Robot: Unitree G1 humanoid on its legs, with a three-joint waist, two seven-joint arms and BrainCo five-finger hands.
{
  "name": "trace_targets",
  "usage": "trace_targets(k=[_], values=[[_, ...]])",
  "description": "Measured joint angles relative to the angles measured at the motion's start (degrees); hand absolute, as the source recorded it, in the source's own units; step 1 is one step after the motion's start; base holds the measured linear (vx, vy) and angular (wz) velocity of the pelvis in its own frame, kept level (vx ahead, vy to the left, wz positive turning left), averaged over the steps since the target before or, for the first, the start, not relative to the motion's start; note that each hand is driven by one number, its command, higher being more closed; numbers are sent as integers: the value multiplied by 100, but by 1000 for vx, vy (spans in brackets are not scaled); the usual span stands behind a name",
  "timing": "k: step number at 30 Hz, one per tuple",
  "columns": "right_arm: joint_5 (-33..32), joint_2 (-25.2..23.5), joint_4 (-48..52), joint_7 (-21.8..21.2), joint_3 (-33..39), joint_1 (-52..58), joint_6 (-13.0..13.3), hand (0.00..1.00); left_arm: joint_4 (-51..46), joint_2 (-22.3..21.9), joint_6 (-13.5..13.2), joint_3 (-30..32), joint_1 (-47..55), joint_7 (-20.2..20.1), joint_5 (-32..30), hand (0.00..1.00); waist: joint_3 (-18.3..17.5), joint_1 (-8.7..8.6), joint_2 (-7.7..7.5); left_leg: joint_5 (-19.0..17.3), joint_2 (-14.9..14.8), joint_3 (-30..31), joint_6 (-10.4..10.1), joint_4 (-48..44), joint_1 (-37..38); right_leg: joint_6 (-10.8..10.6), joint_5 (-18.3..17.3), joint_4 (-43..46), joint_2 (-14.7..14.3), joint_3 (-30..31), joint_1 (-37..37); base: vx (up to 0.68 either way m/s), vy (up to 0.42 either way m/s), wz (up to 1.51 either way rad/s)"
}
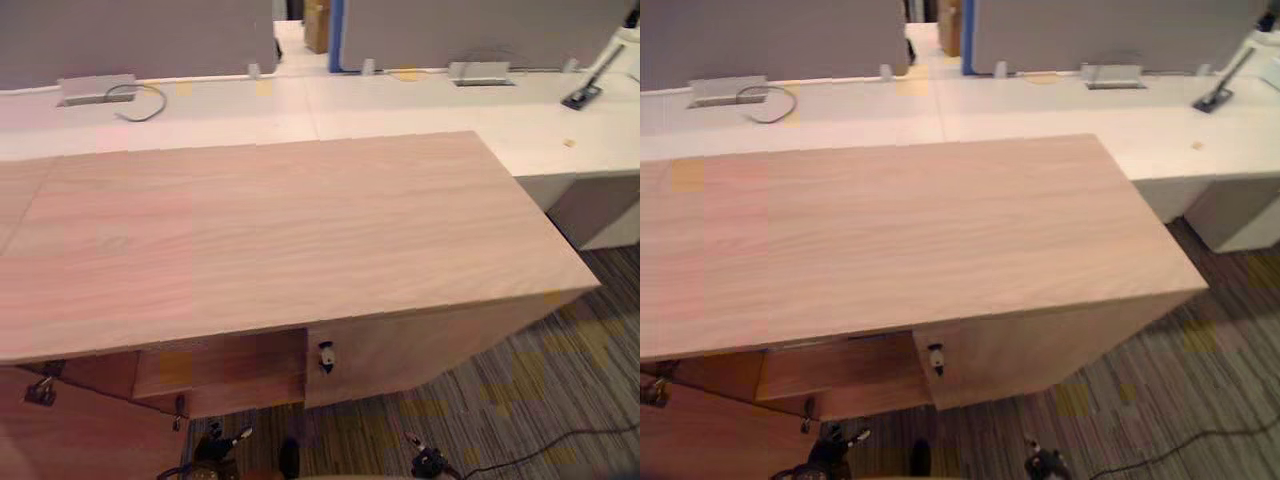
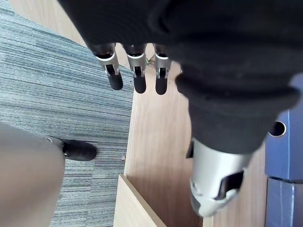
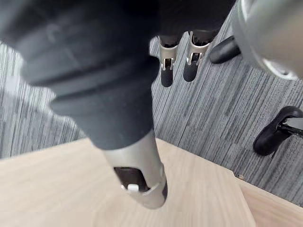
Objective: Walk over to the cabinet, pick up the folder, carry it to the office cabinet, place the folder inside the office cabinet, then close the office cabinet door
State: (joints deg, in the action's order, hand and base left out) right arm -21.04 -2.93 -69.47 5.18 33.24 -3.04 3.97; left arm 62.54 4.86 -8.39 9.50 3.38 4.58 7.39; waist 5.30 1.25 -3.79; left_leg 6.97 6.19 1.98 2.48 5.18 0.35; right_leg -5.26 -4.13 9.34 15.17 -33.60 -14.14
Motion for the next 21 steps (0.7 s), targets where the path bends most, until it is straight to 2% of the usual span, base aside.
trace_targets(k=[3, 5, 6, 8, 10, 14, 15, 16, 17, 20, 21], values=[[0, 11, 2, 8, -193, 39, -1, 0, 1, 37, -4, -179, 0, 4, -9, 0, 1, -45, 18, 62, 71, 543, 7, -6, 2, -18, 31, 624, 138, -182, -1, 67, -19, 95], [2, -18, 12, 11, -348, 41, -5, 0, -10, 7, -29, -178, -2, 13, -9, 0, 7, -39, 36, 92, 56, 802, 50, -11, 8, 81, -58, 1382, 248, 351, 321, 45, -42, 75], [3, -32, 76, 0, -422, 26, -4, 0, -11, 12, -38, -167, -3, 22, -6, 0, 19, -38, 59, 93, 33, 855, 49, -12, 6, 129, -316, 1581, 231, 784, 500, -45, -86, 22], [0, -44, 226, -4, -584, 22, 1, 0, 8, 12, -48, -160, 3, 65, -21, 0, -5, -25, 88, 57, -36, 915, -4, -10, -7, -6, -699, 1563, 36, 1990, 990, -95, -113, 9], [-6, -44, 229, -2, -582, 43, 14, 0, 18, 19, -49, -134, 12, 75, -36, 0, -19, -51, 73, 62, -64, 1030, -46, -5, -28, -113, -724, 1292, -45, 2416, 1183, -126, -132, 29], [-8, -14, 16, -10, -584, 56, 19, 0, 11, 30, -61, 35, 66, 108, -46, 0, -116, -35, -24, 31, -42, 1126, -127, 21, -45, -119, -598, 329, -163, 2277, 1100, -142, -281, 41], [-8, 25, -16, -11, -572, 55, 12, 0, 14, 1, -62, 164, 81, 135, -48, 0, -168, -38, -13, 42, -93, 1151, -182, 22, -50, -271, -554, 205, -219, 2251, 1061, -51, -177, 16], [-3, 50, -16, -12, -570, 66, 11, 0, 19, -2, -64, 216, 117, 142, -44, 0, -184, -40, -7, 23, -161, 1148, -221, 23, -67, -239, -548, 141, -297, 2200, 1059, -76, -335, 21], [-2, 69, -11, -11, -531, 70, 18, 0, 37, -25, -72, 298, 156, 153, -21, 0, -239, -53, 63, 53, -328, 1156, -321, 22, -119, -193, -526, 17, -461, 2077, 1036, -26, -275, 28], [0, 93, -40, -5, -506, 224, 34, 0, 96, -20, -70, 459, 115, 166, -1, 0, -235, -74, 30, 162, -672, 1363, -619, -8, -181, -19, -417, -258, -871, 1699, 780, -3, -260, 39], [2, 105, -62, -5, -504, 252, 39, 0, 96, -24, -69, 486, 106, 167, 2, 0, -227, -73, 17, 175, -706, 1402, -641, -19, -219, -11, -412, -281, -918, 1641, 754, -5, -223, 51]])
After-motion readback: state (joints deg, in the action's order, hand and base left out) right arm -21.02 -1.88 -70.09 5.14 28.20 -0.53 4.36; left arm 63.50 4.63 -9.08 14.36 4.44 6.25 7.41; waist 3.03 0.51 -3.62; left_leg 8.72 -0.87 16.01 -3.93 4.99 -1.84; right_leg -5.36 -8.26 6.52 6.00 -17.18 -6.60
